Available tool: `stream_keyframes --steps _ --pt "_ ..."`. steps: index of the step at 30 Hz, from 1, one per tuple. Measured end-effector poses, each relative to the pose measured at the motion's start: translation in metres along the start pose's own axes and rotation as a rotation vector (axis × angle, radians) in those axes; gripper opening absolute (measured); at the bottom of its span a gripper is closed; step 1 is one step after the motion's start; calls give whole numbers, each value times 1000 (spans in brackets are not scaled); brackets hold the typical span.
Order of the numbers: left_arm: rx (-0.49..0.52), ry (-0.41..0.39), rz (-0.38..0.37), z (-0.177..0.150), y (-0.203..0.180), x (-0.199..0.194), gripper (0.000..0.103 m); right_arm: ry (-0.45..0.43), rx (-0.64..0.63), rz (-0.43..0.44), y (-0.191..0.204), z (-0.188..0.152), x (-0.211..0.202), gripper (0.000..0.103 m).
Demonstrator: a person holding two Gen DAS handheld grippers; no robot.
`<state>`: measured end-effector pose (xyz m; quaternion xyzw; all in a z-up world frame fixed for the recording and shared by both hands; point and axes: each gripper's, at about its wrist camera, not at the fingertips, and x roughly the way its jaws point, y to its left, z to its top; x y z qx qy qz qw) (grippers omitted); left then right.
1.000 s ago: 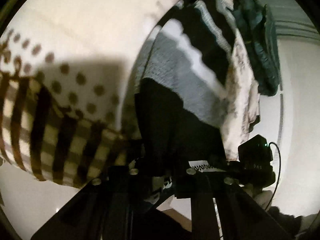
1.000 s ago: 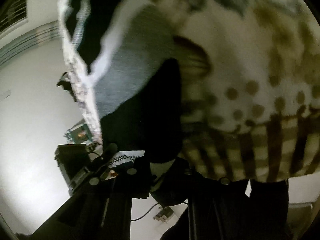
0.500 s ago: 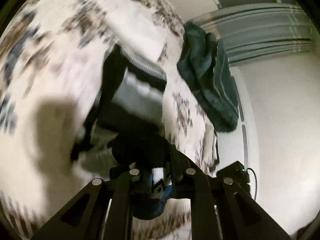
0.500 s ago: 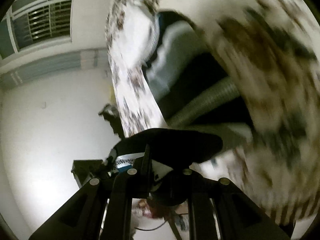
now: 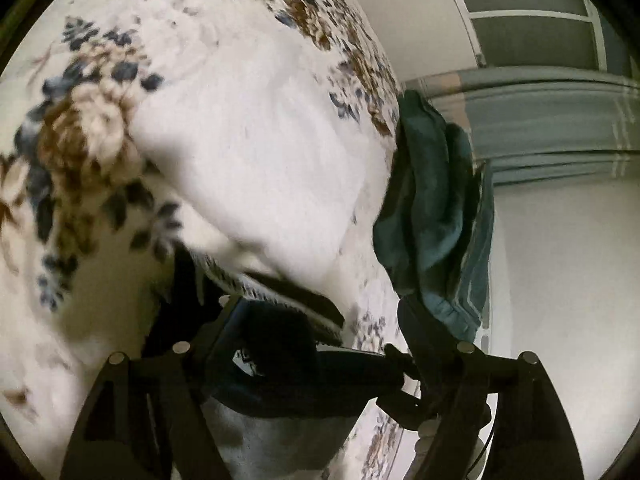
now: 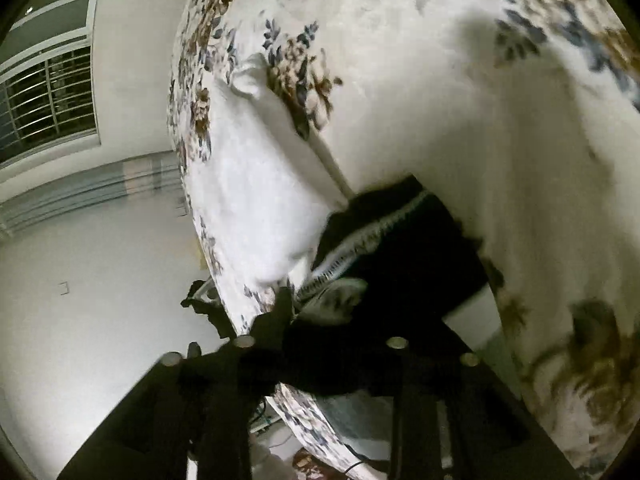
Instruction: Fold small clothes
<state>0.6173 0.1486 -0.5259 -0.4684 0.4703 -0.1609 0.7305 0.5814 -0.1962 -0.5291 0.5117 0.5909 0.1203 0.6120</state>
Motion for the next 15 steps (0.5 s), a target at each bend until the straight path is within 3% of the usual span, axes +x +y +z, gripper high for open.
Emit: stream_keyframes --steps 3,5,8,11,13,15 --pt "26 7 27 -6 8 -11 76 -24 -8 58 -4 1 -9 59" --pt "50 20 60 -20 14 -21 76 -35 -17 59 -5 4 -8 62" --pt "80 34 124 -52 25 -40 76 -30 -105 -33 -9 -1 -29 64" --pt "56 34 142 -94 34 -63 76 1 -207 -145 -17 -9 -41 79" --pt "29 24 131 -124 39 -81 76 56 -289 -231 -25 -15 -45 82" --pt "-26 11 96 -160 47 -94 90 119 -337 -281 -32 -15 -39 93"
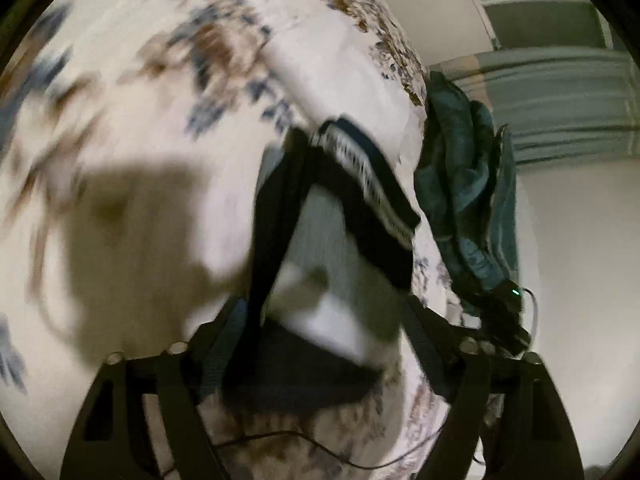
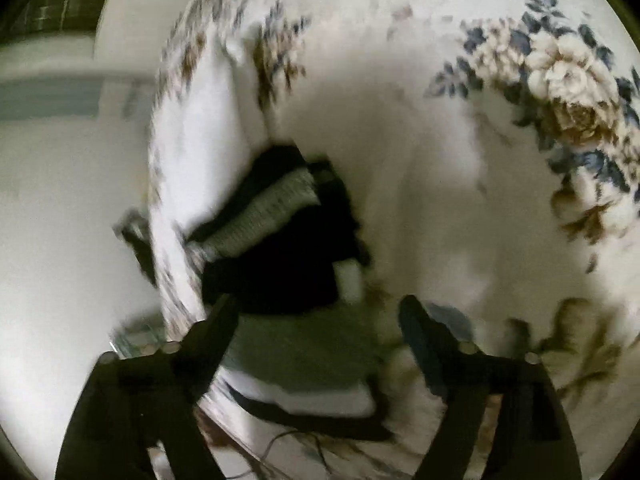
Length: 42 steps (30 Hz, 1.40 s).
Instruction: Fold small clothes
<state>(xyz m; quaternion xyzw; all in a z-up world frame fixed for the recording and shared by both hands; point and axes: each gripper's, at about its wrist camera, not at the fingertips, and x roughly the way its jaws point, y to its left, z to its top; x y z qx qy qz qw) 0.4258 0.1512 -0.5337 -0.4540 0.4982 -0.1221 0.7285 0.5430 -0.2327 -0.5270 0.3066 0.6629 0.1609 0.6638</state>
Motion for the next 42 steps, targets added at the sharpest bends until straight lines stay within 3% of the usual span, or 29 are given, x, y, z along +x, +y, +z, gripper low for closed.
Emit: stream_keyframes --steps 1,2,5,9,13,19,20,21,22,23,24,25,30,33,34,37,40,41,42 --pt "-33 -6 -31 -16 6 -3 100 24 -19 -14 -2 1 4 96" --pt "-62 -13 -51 -29 10 -3 102 52 -41 -21 -4 2 9 101" --pt "-185 -34 -67 -65 28 9 102 129 -106 -36 -7 12 27 103" --pt "-280 -81 -113 -88 39 40 102 197 -157 -7 -6 40 55 103" --pt "-342 -122 -179 -90 36 83 102 267 -171 76 -4 71 93 103" --pt "-385 -284 -165 -68 34 106 101 358 -208 156 4 90 143 103" --pt "-383 -298 -166 -65 32 104 84 363 -214 154 5 90 148 103" --pt "-382 -310 -159 -62 31 100 64 350 -214 169 6 90 148 96" --pt "-377 -309 -170 -59 32 97 38 333 -209 190 5 90 147 81" --pt "-368 -298 -161 -54 31 94 38 319 -203 205 4 88 145 40" --pt "-357 -287 -154 -49 30 90 37 323 -190 220 2 82 145 28" --pt "-340 -270 -154 -43 28 84 37 308 -182 220 0 79 142 27" --pt "-138 -135 -57 -5 4 55 37 186 -50 231 -20 23 104 21" --pt "-61 -29 -2 11 6 36 38 144 97 248 -44 -48 79 21" --pt "-23 33 30 19 6 35 44 137 135 247 -49 -71 72 21" --pt "-27 145 68 28 23 38 78 142 268 209 -71 -162 66 21" --pt "-35 188 106 29 33 38 81 140 363 194 -90 -196 71 35" --pt "-28 180 120 28 30 35 81 133 375 165 -96 -198 69 51" --pt "-8 163 136 20 27 27 81 142 383 119 -101 -197 66 56"
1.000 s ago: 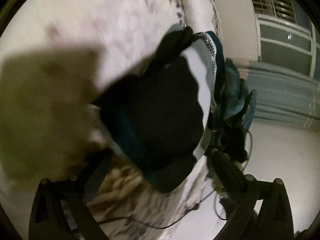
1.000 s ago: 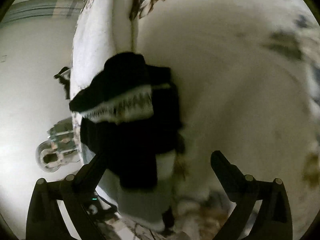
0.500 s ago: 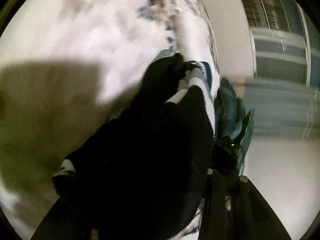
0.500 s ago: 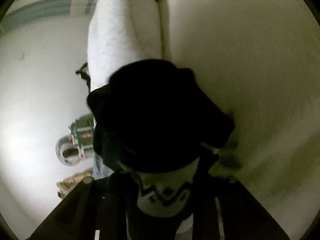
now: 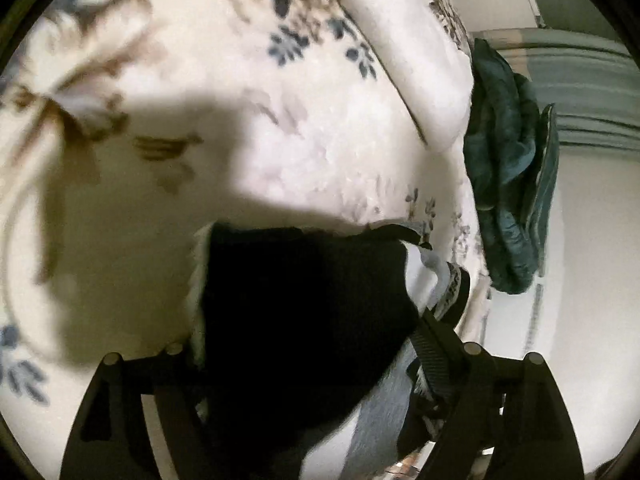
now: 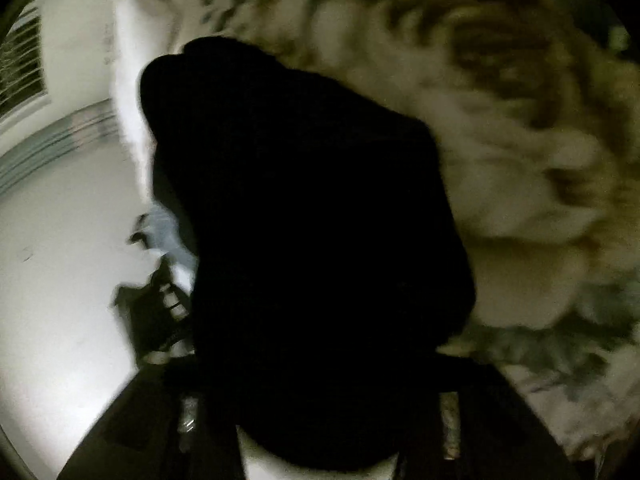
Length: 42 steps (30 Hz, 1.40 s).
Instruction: Fold small clothes
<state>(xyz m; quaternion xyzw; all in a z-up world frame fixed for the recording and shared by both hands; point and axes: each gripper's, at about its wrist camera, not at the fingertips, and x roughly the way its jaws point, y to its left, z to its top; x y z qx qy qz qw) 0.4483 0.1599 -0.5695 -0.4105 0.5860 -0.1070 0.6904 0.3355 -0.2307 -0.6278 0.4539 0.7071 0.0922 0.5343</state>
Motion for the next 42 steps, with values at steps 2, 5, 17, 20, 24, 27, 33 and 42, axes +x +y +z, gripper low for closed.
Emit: stream_keyframes --steps 2,5,17,20,24,27,33,42 --pt "40 -67 78 -13 -6 -24 81 2 -17 -33 -3 3 -11 67" --pt "52 -165 237 -44 4 -56 81 -16 -125 -138 5 -3 -38 85" --pt "83 -181 695 -113 84 -2 103 -144 -419 -335 103 15 -63 87" --pt "62 -192 739 -111 82 5 103 -123 -503 -394 135 29 -30 87" --pt "50 -187 733 -108 82 6 103 -28 -553 -500 144 52 17 81" --pt "40 -157 719 -101 81 -1 103 -77 -502 -522 133 67 6 26" --pt "75 -264 757 -90 47 -39 103 -179 -384 -431 118 88 -48 31" --pt "103 -330 638 -44 12 -51 103 39 -481 -144 143 130 3 83"
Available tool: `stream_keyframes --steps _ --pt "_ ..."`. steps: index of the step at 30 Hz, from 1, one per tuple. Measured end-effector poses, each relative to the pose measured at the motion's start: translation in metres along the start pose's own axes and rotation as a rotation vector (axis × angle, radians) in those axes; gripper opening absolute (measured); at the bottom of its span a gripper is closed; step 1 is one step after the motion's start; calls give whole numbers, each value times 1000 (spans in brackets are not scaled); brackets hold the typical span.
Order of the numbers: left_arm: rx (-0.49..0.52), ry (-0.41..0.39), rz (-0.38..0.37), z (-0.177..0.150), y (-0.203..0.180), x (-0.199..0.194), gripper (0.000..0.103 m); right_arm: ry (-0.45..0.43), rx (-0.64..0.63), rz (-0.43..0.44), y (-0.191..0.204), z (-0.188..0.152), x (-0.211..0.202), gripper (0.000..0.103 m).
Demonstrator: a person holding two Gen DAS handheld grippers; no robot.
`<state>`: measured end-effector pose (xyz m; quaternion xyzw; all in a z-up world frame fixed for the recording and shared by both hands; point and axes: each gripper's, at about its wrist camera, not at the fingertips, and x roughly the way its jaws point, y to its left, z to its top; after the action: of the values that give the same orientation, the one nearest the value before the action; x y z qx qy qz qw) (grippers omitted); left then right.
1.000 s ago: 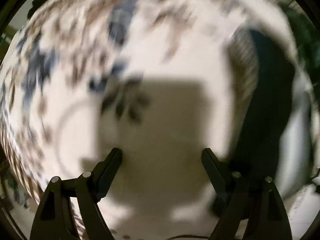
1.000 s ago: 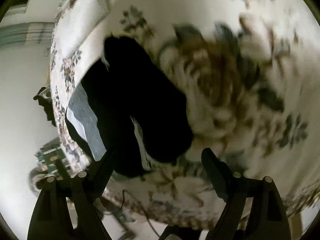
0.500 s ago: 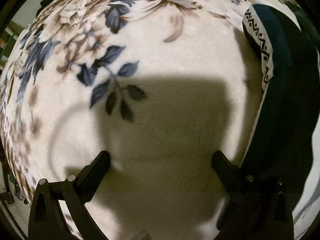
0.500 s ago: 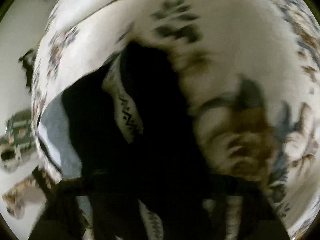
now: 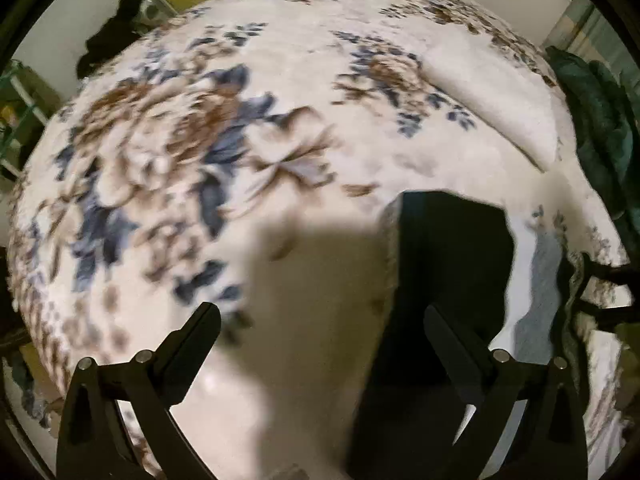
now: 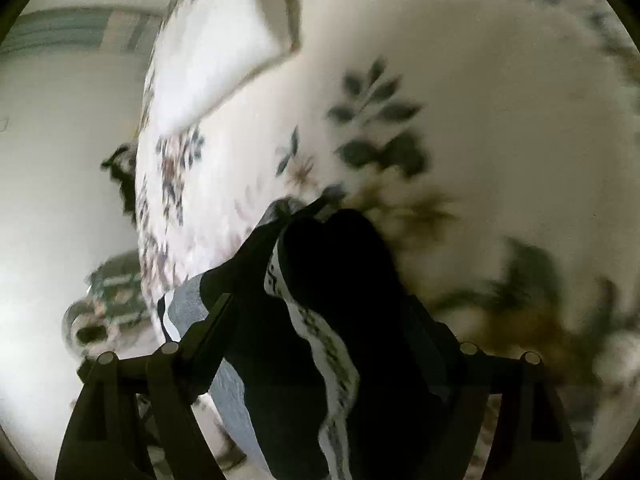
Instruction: Fold small clothes
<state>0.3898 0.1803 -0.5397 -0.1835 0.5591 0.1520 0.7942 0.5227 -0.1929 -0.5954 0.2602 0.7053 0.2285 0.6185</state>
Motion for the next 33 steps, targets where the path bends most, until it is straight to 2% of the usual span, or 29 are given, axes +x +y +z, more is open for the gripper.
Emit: stream_keyframes --steps 1,2,3,4,5,6,9,11,13,14,15,17,20,24,26,28,30,31,33 --pt "-2 7 -22 2 -2 3 103 23 -8 0 -2 3 8 81" --pt "-5 20 -41 3 -8 4 103 30 -27 -14 0 5 13 51" --pt "-13 41 -60 7 -11 11 103 21 -67 -15 4 5 14 11" --pt "-25 58 -81 8 -15 14 103 38 -87 -2 9 7 13 11" --pt "-44 76 -113 10 -17 19 103 15 -83 -3 13 7 9 11" --pt "-61 82 -138 10 -18 20 103 -42 -86 2 20 7 -3 10" --pt "-94 72 -180 12 -20 16 103 -126 -96 9 35 15 -25 10" --pt "-98 68 -185 12 -21 14 103 -93 -95 -23 35 25 -18 12" --pt "-95 68 -183 9 -22 12 103 12 -61 -118 24 33 1 25" --pt "-94 72 -184 7 -21 9 103 34 -36 -144 20 33 2 43" --pt "-93 72 -184 4 -21 6 103 20 -20 -172 15 29 -6 52" --pt "-85 68 -189 -4 -18 -4 103 -18 -2 -129 8 11 -30 58" --pt "-65 64 -180 -21 -12 -18 103 -18 48 -103 -11 -23 -56 70" --pt "-72 100 -153 -50 -3 -26 103 72 126 -25 -36 -83 -54 70" --pt "-77 117 -137 -61 -1 -27 103 82 99 12 -37 -108 -50 67" --pt "-88 133 -130 -71 0 -28 103 24 34 -37 -31 -124 -54 4" --pt "-95 139 -128 -77 -1 -29 103 -43 23 -105 -28 -133 -66 5" --pt "-98 138 -127 -79 -1 -30 103 -104 46 -100 -29 -137 -81 5" --pt "-98 133 -125 -80 -3 -32 103 -170 69 -108 -30 -142 -102 5"
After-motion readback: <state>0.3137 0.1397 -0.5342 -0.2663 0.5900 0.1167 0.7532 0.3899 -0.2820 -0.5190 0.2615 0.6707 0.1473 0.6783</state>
